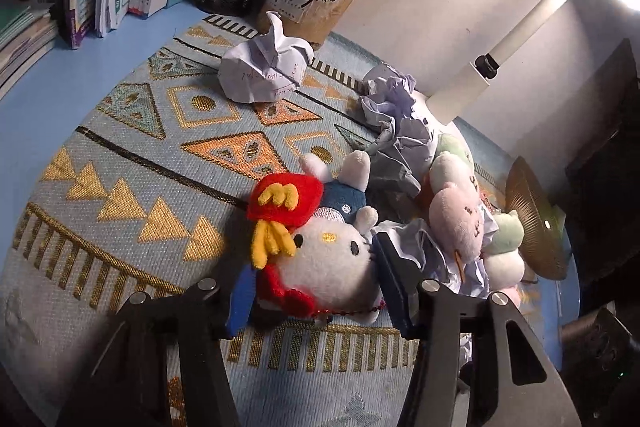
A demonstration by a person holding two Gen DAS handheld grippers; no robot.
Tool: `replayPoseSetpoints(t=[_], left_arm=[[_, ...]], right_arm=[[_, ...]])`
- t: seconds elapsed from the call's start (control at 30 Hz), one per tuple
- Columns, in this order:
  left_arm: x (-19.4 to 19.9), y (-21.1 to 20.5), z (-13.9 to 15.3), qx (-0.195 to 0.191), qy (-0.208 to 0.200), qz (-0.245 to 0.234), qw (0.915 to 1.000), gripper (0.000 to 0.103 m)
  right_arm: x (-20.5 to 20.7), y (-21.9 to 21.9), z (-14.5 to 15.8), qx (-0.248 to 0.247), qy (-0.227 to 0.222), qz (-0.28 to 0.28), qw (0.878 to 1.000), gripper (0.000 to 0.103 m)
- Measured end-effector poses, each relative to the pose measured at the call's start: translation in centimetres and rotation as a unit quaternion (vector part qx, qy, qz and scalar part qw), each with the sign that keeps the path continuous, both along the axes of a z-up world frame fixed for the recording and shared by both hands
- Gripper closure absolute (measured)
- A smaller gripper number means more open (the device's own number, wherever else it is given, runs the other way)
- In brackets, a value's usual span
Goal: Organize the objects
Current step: 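Drop paper ball in bowl with right gripper while left carries Hello Kitty plush there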
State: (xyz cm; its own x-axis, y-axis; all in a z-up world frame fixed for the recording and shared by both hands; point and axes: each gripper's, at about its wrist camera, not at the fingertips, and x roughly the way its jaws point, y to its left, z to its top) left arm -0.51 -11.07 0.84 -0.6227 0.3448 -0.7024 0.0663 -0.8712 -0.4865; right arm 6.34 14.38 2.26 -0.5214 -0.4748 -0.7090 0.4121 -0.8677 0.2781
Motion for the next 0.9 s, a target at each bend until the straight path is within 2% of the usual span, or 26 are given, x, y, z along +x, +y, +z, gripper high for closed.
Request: replayPoseSetpoints(t=[0.07, 0.17, 0.33, 0.43, 0.5, 0.6, 0.7, 0.8, 0.9], left_arm=[[1.4, -0.4, 1.2, -0.002, 0.025, 0.007, 0.9997, 0.052], [3.6, 0.1, 4.0, -0.039, 0.065, 0.004, 0.9971, 0.052], [7.2, 3.8, 7.3, -0.063, 0.116, -0.044, 0.9903, 0.052], [8.8, 7.9, 6.7, -0.077, 0.127, -0.089, 0.9849, 0.051], [9.5, 11.1, 5.5, -0.102, 0.134, -0.112, 0.9794, 0.051], [9.5, 14.5, 3.4, -0.105, 0.117, -0.141, 0.9774, 0.051], [9.3, 16.6, 1.9, -0.100, 0.101, -0.156, 0.9774, 0.051], [9.5, 18.7, 1.4, -0.144, 0.103, -0.166, 0.9701, 0.051], [9.2, 19.2, 0.5, -0.146, 0.087, -0.168, 0.9710, 0.051]], right_arm=[[0.3, 0.2, 0.4, -0.004, 0.013, -0.002, 1.000, 0.057], [0.7, 1.1, 1.0, -0.019, 0.018, -0.011, 1.000, 0.057], [1.8, 4.0, 3.9, -0.031, 0.048, -0.038, 0.998, 0.057], [2.7, 7.2, 5.8, -0.030, 0.075, -0.071, 0.994, 0.057], [3.0, 9.4, 6.2, -0.016, 0.083, -0.096, 0.992, 0.057], [2.6, 12.8, 5.1, -0.009, 0.056, -0.113, 0.992, 0.057], [2.5, 15.5, 3.4, -0.027, 0.016, -0.119, 0.992, 0.056], [2.6, 16.5, 2.5, -0.001, 0.006, -0.131, 0.991, 0.056], [2.4, 16.2, 1.7, 0.030, -0.003, -0.132, 0.991, 0.055]])
